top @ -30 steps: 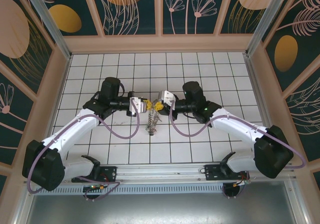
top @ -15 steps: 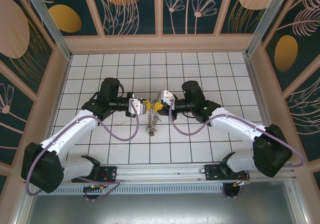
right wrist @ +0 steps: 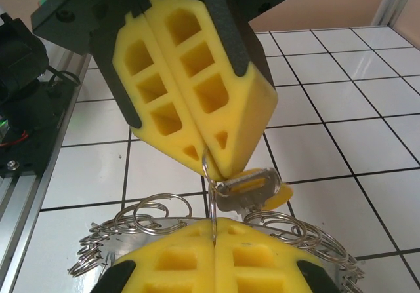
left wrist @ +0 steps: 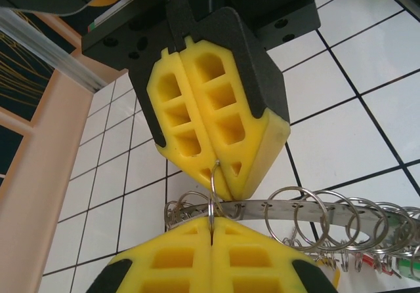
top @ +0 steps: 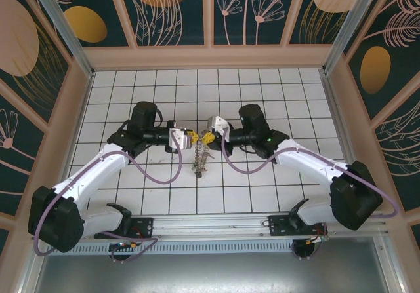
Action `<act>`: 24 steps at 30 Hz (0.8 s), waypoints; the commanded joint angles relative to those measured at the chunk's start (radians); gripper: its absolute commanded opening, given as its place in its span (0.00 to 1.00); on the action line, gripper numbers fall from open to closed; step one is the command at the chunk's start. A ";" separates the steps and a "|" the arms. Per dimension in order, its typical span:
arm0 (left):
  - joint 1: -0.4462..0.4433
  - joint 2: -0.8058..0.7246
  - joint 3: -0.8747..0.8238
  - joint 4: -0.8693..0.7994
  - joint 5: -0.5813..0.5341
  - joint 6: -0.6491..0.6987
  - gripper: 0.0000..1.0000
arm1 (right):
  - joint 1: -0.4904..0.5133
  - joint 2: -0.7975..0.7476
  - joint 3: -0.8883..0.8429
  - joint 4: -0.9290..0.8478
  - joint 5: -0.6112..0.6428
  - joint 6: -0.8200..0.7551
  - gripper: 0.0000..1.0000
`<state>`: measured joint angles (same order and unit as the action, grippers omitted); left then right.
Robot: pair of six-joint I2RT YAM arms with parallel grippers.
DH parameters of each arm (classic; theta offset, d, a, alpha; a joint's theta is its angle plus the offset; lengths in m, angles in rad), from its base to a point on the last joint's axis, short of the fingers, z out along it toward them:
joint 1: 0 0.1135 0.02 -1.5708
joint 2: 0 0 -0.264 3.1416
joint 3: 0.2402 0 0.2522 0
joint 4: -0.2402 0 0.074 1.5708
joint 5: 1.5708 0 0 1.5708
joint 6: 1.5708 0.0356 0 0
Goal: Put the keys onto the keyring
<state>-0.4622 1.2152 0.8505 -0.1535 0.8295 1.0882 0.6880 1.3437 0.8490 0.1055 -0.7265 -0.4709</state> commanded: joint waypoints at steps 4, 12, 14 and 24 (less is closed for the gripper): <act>-0.006 -0.002 -0.001 -0.005 0.084 0.034 0.00 | -0.036 -0.005 0.034 0.099 -0.071 0.070 0.00; -0.007 0.018 -0.001 -0.052 0.061 0.082 0.00 | -0.053 -0.013 0.021 0.146 -0.091 0.103 0.00; -0.007 0.020 -0.003 -0.063 0.051 0.091 0.00 | -0.057 -0.021 0.014 0.161 -0.097 0.114 0.00; -0.016 0.006 -0.039 -0.019 0.049 0.074 0.00 | -0.070 -0.029 -0.004 0.233 -0.116 0.172 0.00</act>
<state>-0.4625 1.2240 0.8394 -0.1467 0.8303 1.1507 0.6392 1.3437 0.8448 0.1780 -0.8215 -0.3408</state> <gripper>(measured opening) 0.060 0.049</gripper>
